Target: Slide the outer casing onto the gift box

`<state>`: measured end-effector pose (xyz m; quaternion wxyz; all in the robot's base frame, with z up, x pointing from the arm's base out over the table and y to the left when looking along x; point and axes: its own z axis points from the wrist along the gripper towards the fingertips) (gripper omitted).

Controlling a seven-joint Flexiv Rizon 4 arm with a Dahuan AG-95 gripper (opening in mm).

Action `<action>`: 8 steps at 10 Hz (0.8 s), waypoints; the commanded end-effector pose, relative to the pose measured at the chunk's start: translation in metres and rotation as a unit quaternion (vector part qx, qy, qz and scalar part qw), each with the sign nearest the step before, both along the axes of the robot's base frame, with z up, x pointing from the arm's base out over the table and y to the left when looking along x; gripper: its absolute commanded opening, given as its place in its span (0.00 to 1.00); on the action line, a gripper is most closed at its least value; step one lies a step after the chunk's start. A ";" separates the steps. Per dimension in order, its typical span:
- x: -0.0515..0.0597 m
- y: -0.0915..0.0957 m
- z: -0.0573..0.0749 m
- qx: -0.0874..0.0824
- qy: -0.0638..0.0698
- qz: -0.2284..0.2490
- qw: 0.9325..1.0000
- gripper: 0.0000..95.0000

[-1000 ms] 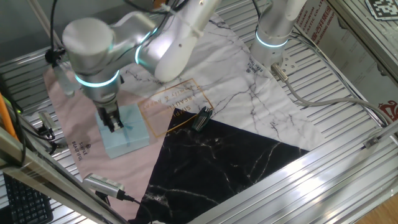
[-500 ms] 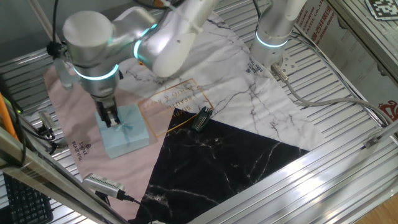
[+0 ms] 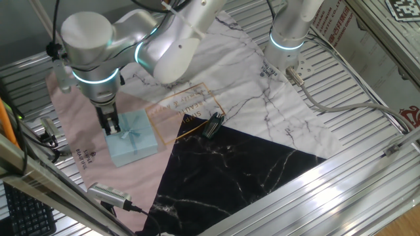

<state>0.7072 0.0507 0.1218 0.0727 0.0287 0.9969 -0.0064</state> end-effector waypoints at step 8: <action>0.003 -0.003 -0.005 0.008 0.008 -0.010 1.000 0.00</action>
